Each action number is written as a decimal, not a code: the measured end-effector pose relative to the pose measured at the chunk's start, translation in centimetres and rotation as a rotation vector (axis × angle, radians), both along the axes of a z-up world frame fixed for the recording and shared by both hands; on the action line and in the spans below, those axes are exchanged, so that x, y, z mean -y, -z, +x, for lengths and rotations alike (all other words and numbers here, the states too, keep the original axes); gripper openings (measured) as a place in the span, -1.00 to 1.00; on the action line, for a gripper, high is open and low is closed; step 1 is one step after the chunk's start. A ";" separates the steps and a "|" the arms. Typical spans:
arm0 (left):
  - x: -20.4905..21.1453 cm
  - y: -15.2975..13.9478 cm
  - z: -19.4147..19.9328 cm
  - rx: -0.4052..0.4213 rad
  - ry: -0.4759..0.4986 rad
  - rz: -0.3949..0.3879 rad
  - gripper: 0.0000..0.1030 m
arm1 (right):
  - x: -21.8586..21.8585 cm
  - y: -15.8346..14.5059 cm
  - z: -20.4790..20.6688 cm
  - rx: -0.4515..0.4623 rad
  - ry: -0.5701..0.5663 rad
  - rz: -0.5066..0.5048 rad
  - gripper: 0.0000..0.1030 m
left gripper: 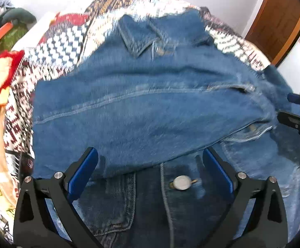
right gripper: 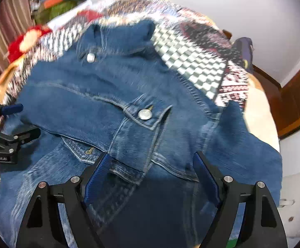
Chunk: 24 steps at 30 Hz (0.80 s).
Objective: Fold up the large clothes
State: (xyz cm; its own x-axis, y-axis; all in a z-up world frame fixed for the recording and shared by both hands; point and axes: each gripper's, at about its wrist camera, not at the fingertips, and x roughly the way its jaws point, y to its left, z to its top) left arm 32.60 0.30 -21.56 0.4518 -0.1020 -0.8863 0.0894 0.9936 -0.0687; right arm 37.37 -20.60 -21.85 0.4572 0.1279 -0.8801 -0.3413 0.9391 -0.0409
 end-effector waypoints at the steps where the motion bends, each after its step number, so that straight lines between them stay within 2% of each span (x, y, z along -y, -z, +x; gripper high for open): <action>1: 0.3 -0.8 0.1 0.018 0.002 0.001 0.98 | 0.9 -0.6 -0.3 0.010 0.015 0.028 0.56; 7: 2.7 -5.0 1.3 0.109 0.034 -0.009 0.98 | 7.8 -3.2 -1.2 0.020 0.170 0.199 0.56; 13: 6.2 -6.8 2.6 0.161 0.102 0.027 0.98 | 15.7 -4.0 -2.7 0.032 0.362 0.306 0.56; 18: 8.5 -6.0 3.9 0.150 0.135 0.059 0.98 | 22.2 -3.0 -4.6 0.034 0.524 0.375 0.57; 24: 10.2 -2.8 5.7 0.067 0.147 0.059 0.98 | 28.2 1.2 -5.6 -0.049 0.686 0.534 0.57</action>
State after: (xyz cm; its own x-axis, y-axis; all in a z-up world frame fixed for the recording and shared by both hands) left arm 38.26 -9.87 -18.74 0.4937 -0.1202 -0.8613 0.2366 0.9716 0.0000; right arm 31.76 -48.78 -23.03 0.5481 0.2391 -0.8015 0.3169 0.8275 0.4636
